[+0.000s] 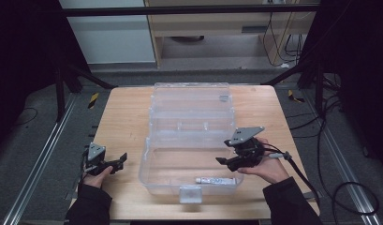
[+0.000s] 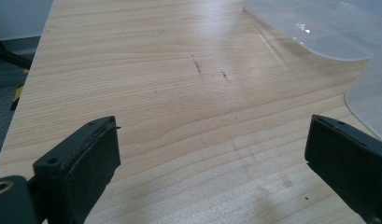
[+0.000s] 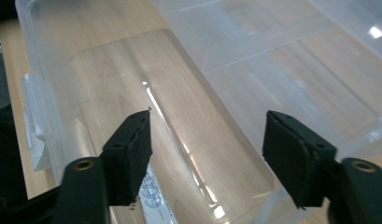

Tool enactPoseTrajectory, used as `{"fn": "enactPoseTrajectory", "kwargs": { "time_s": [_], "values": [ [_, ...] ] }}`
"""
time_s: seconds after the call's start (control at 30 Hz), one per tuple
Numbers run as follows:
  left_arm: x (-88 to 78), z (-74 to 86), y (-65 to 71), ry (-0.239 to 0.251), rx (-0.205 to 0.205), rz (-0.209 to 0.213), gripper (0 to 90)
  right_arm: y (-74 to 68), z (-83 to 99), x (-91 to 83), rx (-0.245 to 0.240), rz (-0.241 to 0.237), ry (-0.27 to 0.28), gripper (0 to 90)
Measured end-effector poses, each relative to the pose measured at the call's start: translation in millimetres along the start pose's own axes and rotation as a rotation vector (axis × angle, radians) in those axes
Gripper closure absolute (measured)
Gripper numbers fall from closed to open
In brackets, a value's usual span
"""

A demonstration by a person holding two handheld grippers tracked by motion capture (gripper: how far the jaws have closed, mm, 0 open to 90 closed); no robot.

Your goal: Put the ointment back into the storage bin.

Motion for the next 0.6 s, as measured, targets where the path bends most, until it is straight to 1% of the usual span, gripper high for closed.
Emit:
{"fn": "enactPoseTrajectory", "kwargs": {
  "time_s": [0.07, 0.1, 0.2, 0.3, 0.4, 0.47, 0.53, 0.6],
  "values": [
    [0.0, 0.0, 0.0, 0.0, 0.0, -0.001, 2.7, 1.5, 3.5, -5.9, 0.011, 0.028, 0.023, 26.8],
    [0.0, 0.0, 0.0, 0.0, 0.0, -0.001, 2.7, 2.2, 5.3, -8.8, 0.025, 0.043, 0.04, 25.7],
    [0.0, 0.0, 0.0, 0.0, 0.0, -0.001, 2.7, 6.3, 11.5, -17.5, 0.083, 0.083, 0.081, 24.3],
    [-0.2, 0.0, -0.1, -0.002, 0.002, -0.002, 2.7, 12.1, 19.1, -25.8, 0.141, 0.149, 0.118, 22.6],
    [-0.1, 0.0, -0.1, -0.002, 0.002, -0.002, 2.7, 18.4, 29.0, -33.4, 0.215, 0.202, 0.162, 21.4],
    [-0.1, 0.0, -0.2, -0.002, 0.002, -0.002, 2.7, 22.8, 36.1, -35.8, 0.245, 0.224, 0.165, 21.0],
    [-0.1, 0.0, 0.0, -0.001, 0.0, -0.001, 2.7, 28.3, 44.9, -37.3, 0.279, 0.256, 0.152, 20.4],
    [-0.1, 0.0, 0.0, -0.001, 0.0, -0.001, 2.7, 33.2, 52.3, -38.2, 0.31, 0.287, 0.155, 20.3]
  ]
}}
Point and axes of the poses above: each handheld gripper's, and its own axes: x roughly forward along the jaws, z roughly out of its underside, y roughly to its right, the point moved 3 cm from there along x, roughly forward along the jaws, and after that the axes turned 8 degrees about -x, right-handed, at the moved point
